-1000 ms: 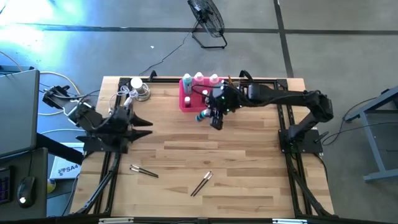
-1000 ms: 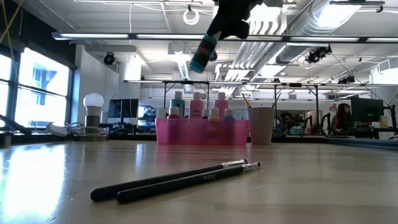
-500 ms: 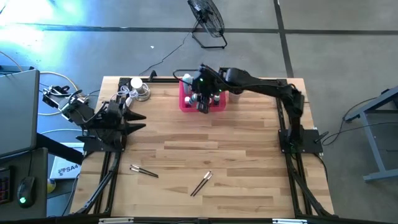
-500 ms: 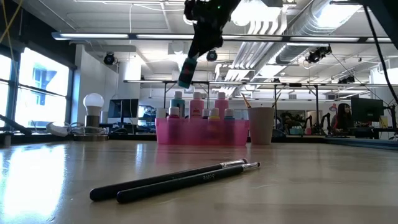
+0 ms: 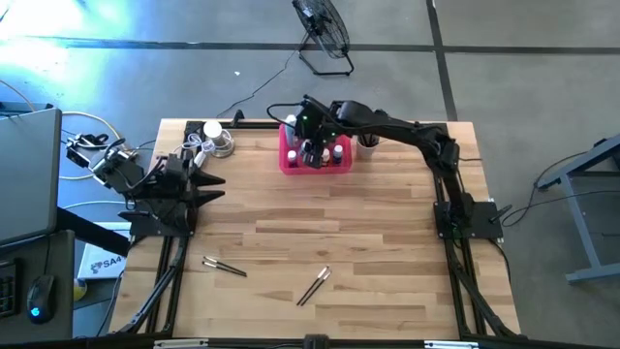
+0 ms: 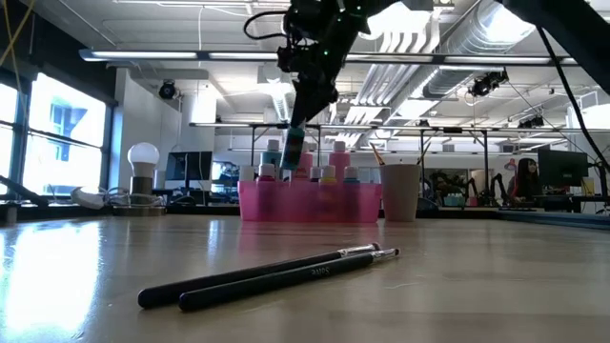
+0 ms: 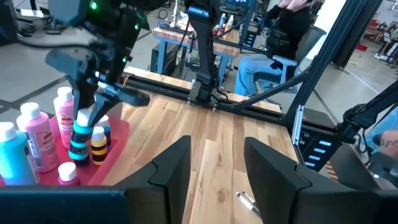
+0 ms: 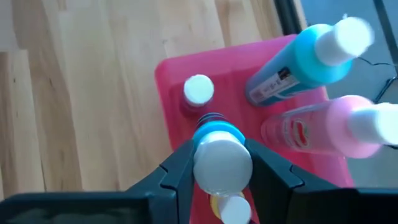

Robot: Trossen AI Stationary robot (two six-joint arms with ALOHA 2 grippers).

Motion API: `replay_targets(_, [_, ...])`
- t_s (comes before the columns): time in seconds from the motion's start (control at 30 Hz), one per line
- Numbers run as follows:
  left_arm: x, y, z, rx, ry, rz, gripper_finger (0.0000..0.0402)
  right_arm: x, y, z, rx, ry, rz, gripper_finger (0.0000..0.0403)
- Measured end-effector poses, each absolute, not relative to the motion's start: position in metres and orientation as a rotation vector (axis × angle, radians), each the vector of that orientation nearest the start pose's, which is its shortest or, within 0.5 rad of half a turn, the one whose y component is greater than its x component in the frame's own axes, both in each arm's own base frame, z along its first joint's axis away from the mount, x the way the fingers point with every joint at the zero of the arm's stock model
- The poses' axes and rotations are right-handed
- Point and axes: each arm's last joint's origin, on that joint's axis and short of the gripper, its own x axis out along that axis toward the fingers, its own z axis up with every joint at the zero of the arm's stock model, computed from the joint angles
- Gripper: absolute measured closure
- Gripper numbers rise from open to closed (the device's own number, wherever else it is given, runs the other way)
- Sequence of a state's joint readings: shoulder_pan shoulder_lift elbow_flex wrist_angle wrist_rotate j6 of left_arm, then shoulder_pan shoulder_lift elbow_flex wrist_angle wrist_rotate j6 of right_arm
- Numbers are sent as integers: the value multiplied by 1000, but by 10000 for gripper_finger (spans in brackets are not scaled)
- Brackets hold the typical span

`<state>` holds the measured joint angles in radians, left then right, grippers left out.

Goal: Pick & Place Paint Supplies
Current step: Put the small blue paint bottle into the pink bin

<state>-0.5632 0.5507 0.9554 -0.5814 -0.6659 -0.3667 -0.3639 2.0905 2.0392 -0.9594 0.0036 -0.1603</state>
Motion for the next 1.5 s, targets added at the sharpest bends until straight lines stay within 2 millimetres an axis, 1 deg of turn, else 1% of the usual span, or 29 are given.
replay_targets(0.13, [82,-31,377,-263,123,127,254,422,-164,292,41,1034,-249,289])
replay_targets(0.23, [82,-31,377,-261,123,127,254,424,-169,288,49,1026,-264,274])
replay_targets(0.3, [82,-31,377,-262,123,127,254,423,-171,283,58,1050,-267,271])
replay_targets(0.43, [82,-31,377,-262,123,127,254,424,-177,275,67,1072,-269,289])
replay_targets(0.57, [82,-31,377,-262,123,127,254,426,-181,268,72,1081,-267,290])
replay_targets(0.73, [82,-31,377,-261,124,127,254,430,-184,255,89,1103,-267,269])
replay_targets(0.8, [82,-31,377,-257,129,128,254,432,-185,249,102,1111,-250,272])
replay_targets(0.9, [82,-31,376,-258,139,131,254,434,-186,239,113,1133,-231,289])
replay_targets(1.03, [82,-31,375,-258,142,131,254,436,-186,238,110,1128,-220,290])
replay_targets(1.17, [82,-31,375,-257,143,131,254,435,-186,235,120,1143,-219,267])
replay_targets(1.23, [82,-31,375,-257,144,132,254,436,-186,235,118,1136,-221,263])
replay_targets(1.33, [82,-30,375,-256,146,132,254,435,-186,235,118,1136,-220,276])
replay_targets(1.5, [82,-30,375,-255,147,132,254,436,-186,236,76,1137,-194,318])
